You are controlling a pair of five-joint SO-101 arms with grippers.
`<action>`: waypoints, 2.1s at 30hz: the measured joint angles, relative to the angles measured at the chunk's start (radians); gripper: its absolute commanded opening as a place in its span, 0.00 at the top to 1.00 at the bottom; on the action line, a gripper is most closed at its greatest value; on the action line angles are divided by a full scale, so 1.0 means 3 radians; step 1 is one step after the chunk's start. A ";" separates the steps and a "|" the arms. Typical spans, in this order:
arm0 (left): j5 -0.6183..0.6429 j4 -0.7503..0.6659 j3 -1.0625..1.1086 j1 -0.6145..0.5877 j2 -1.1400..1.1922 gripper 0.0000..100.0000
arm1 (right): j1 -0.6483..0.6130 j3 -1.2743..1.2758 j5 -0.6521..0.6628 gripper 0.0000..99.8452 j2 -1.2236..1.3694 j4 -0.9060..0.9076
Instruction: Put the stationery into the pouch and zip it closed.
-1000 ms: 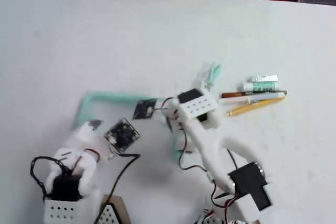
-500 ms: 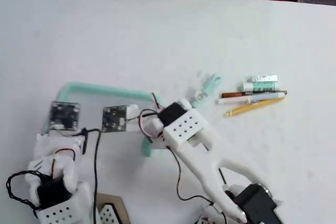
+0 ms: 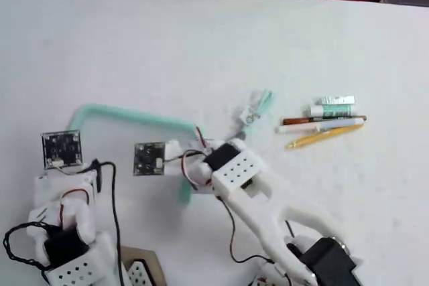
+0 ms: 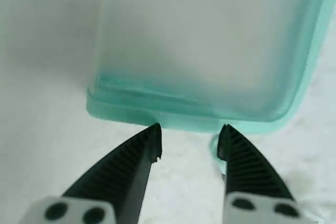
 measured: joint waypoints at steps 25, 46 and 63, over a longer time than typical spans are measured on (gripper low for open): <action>0.0000 -0.0010 0.0010 -0.0056 0.0000 0.75 | 0.0655 -0.0563 0.0194 0.87 0.1146 -0.0118; 0.0000 -0.0010 0.0051 0.0471 -0.0026 0.63 | 0.0476 -0.0895 -0.0245 0.98 -0.0302 0.0373; 0.0000 0.0476 -0.0926 0.1846 -0.0041 0.58 | 0.0435 -0.2486 -0.1048 0.98 -0.1100 0.1263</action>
